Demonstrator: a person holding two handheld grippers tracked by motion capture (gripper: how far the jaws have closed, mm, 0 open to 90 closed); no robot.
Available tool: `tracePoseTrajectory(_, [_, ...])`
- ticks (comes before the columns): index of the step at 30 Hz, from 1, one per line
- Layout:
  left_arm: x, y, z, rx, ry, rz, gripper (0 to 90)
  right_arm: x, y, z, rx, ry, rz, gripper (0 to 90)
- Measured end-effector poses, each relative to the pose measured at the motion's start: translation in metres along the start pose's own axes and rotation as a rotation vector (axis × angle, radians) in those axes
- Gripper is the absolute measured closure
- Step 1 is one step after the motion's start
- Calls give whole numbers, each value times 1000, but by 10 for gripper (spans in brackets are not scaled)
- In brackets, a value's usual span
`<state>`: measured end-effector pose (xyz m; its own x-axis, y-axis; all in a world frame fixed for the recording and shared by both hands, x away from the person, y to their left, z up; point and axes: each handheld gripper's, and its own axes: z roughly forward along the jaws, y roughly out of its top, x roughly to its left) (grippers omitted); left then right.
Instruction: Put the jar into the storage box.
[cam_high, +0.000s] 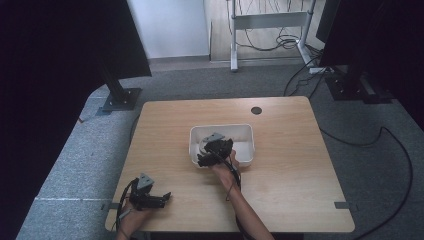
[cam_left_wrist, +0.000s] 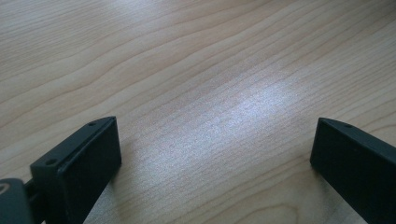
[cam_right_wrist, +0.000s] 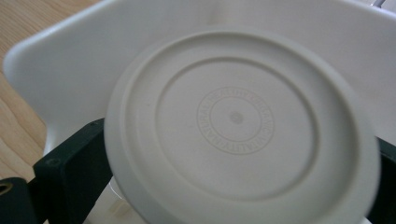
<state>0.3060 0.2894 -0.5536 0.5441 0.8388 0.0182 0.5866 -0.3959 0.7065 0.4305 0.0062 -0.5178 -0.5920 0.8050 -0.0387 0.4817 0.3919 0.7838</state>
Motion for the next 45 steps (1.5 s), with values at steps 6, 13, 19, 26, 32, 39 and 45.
tracePoseTrajectory(6, [0,0,0,0,0,0,16,-2,4,-7,-12,-7,-7,17])
tracePoseTrajectory(13, [0,0,0,0,0,0,16,-4,6,-15,-18,-3,-26,20])
tracePoseTrajectory(19, [0,0,0,0,-1,0,16,-6,7,-22,-29,4,-36,25])
tracePoseTrajectory(26, [0,0,0,0,0,0,16,-9,6,-31,-37,12,-44,28])
tracePoseTrajectory(32, [0,0,0,0,0,-1,16,-13,3,-37,-30,24,-54,28])
tracePoseTrajectory(39, [0,0,0,0,0,-1,16,-18,-3,-45,-30,26,-59,28])
tracePoseTrajectory(45, [0,0,0,0,0,-1,16,-23,-6,-52,-35,29,-62,29])
